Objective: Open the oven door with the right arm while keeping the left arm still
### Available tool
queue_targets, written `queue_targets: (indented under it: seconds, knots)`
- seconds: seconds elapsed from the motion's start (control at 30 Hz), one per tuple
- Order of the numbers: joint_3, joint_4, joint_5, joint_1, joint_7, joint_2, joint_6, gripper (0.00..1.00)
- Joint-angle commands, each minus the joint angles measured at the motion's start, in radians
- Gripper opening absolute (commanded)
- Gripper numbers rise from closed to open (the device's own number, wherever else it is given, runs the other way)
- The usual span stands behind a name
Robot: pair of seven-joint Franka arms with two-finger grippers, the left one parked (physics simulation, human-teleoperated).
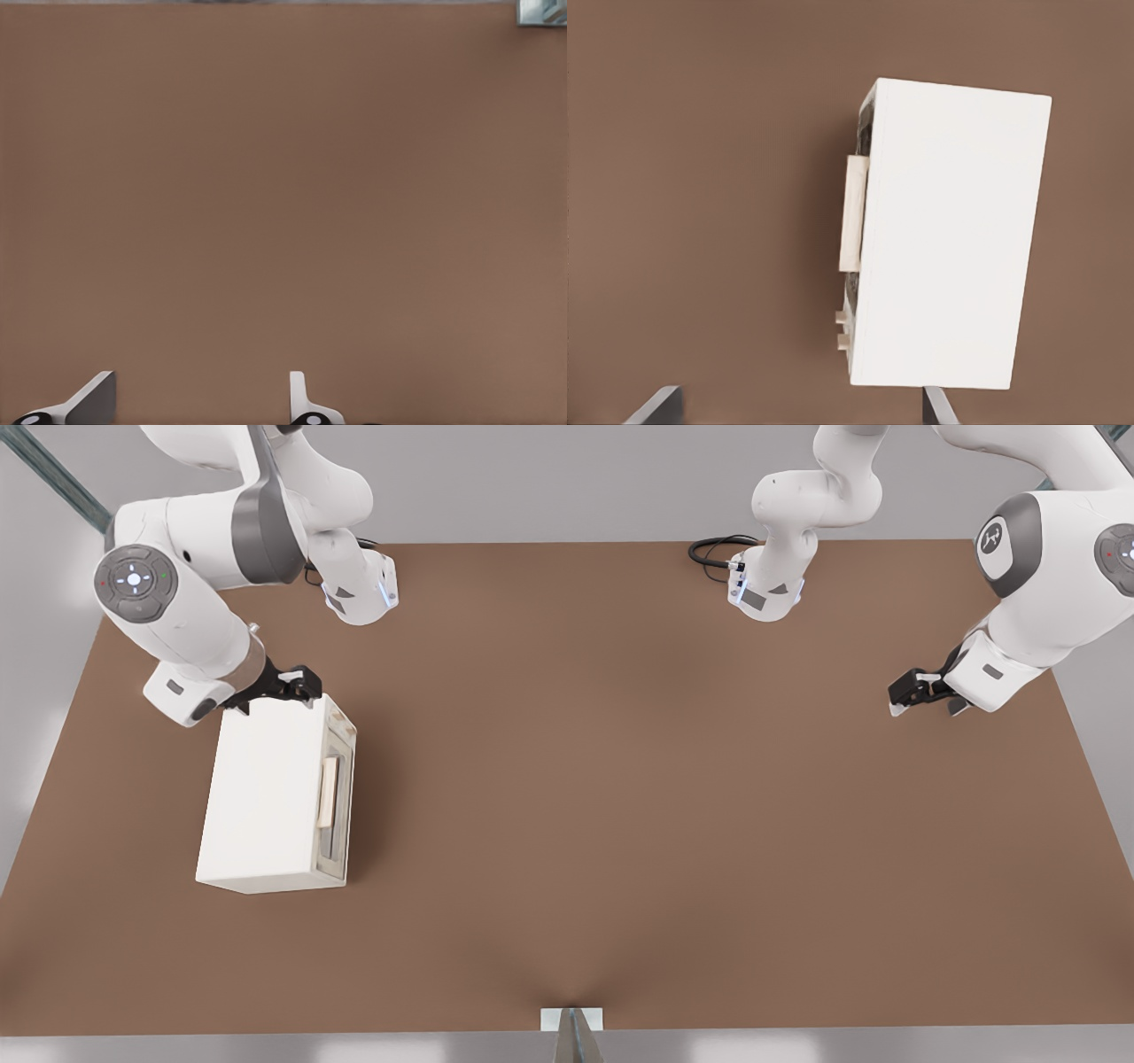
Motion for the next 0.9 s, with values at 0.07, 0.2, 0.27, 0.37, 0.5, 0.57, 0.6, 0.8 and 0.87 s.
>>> queue_targets:
  seconds: [0.07, 0.2, 0.27, 0.37, 0.5, 0.57, 0.6, 0.8, 0.87]
  knots:
    - [0.0, 0.002, 0.008, -0.011, 0.037, 0.009, 0.004, 1.0]
    - [0.02, 0.002, -0.239, 0.032, -0.276, 0.094, -0.186, 0.0]
    - [0.02, 0.003, -0.474, 0.145, -0.035, 0.243, -0.225, 0.0]
    - [0.017, -0.012, -0.559, 0.233, 0.339, 0.354, -0.139, 0.0]
    - [-0.006, -0.064, -0.629, 0.25, 0.493, 0.387, -0.006, 0.0]
    - [-0.022, -0.063, -0.626, 0.291, 0.568, 0.43, 0.002, 0.0]
    - [-0.039, -0.063, -0.626, 0.308, 0.566, 0.441, 0.002, 0.0]
    - [-0.056, -0.082, -0.62, 0.309, 0.631, 0.48, 0.047, 0.0]
    - [-0.072, -0.089, -0.621, 0.308, 0.628, 0.481, 0.047, 0.0]
